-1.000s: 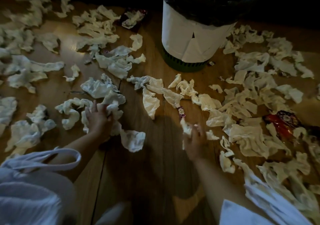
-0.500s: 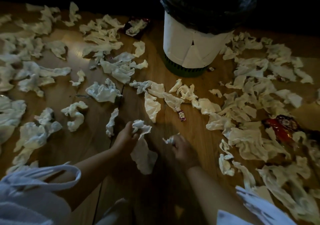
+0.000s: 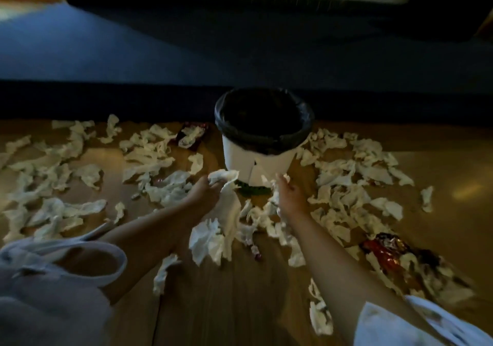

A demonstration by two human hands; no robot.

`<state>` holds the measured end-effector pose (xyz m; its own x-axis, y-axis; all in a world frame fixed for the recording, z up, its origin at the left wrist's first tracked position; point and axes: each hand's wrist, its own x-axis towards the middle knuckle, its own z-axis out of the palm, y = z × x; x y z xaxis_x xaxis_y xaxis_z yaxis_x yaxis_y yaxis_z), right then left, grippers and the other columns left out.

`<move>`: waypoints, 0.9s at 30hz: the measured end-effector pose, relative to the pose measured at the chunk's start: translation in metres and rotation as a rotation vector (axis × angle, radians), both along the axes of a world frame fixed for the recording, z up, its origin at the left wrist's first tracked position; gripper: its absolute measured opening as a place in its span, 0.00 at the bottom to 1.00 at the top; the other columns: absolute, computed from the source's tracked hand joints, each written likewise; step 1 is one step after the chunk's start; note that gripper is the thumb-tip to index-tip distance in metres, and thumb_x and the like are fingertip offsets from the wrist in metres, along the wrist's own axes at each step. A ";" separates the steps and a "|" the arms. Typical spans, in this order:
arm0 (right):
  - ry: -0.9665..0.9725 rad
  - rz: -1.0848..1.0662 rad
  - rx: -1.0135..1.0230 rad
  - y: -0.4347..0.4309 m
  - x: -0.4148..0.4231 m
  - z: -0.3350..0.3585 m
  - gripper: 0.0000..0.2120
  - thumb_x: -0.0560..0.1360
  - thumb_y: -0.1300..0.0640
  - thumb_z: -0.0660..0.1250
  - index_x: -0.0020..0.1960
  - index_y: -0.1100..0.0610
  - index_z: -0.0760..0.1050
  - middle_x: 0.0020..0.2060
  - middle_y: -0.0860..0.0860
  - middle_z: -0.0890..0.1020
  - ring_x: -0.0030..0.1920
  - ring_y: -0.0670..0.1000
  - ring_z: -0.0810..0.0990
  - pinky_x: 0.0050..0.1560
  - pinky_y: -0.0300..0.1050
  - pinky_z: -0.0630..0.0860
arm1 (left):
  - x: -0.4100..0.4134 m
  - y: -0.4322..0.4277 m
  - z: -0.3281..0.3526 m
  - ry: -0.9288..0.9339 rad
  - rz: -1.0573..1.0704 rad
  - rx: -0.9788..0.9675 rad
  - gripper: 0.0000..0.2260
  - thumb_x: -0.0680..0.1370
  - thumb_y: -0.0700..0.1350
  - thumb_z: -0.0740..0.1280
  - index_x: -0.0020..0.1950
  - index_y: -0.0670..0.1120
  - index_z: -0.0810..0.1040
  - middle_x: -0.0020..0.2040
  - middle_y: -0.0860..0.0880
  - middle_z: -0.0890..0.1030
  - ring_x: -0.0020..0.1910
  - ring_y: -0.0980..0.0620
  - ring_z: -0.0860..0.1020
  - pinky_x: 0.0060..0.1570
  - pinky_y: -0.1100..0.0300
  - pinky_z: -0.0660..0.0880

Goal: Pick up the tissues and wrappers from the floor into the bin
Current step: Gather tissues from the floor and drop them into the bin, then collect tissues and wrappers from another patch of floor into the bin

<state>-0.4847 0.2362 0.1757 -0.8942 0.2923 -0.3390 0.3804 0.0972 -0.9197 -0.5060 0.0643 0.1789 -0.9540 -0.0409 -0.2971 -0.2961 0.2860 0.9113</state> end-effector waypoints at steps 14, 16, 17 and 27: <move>0.131 -0.008 -0.056 0.039 -0.212 0.085 0.24 0.76 0.57 0.60 0.71 0.51 0.61 0.66 0.55 0.72 0.63 0.58 0.72 0.66 0.57 0.69 | -0.204 0.092 0.116 0.277 0.182 0.233 0.16 0.80 0.51 0.57 0.64 0.44 0.66 0.47 0.49 0.74 0.42 0.55 0.73 0.38 0.61 0.72; 0.106 0.030 -0.083 0.043 -0.225 0.080 0.24 0.76 0.56 0.61 0.71 0.50 0.62 0.65 0.55 0.72 0.62 0.57 0.73 0.64 0.56 0.72 | -0.216 0.099 0.107 0.240 0.200 0.248 0.17 0.80 0.51 0.57 0.66 0.44 0.65 0.50 0.48 0.74 0.44 0.53 0.74 0.40 0.59 0.73; 0.071 0.039 -0.094 0.044 -0.230 0.076 0.25 0.76 0.54 0.62 0.72 0.49 0.62 0.65 0.54 0.72 0.62 0.58 0.73 0.63 0.56 0.72 | -0.218 0.101 0.103 0.171 0.195 0.231 0.19 0.81 0.51 0.56 0.69 0.44 0.62 0.54 0.46 0.74 0.50 0.50 0.75 0.46 0.56 0.74; 0.061 0.033 -0.207 0.066 -0.209 0.063 0.15 0.80 0.59 0.53 0.63 0.53 0.72 0.64 0.54 0.71 0.66 0.57 0.69 0.61 0.54 0.71 | -0.196 0.102 0.079 0.014 -0.048 -0.027 0.16 0.80 0.47 0.58 0.65 0.40 0.70 0.45 0.43 0.75 0.41 0.47 0.77 0.35 0.59 0.70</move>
<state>-0.6939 0.3018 0.2391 -0.9229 0.1921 -0.3336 0.3231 -0.0842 -0.9426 -0.7018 0.1659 0.2575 -0.9590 -0.0025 -0.2834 -0.2689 0.3240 0.9070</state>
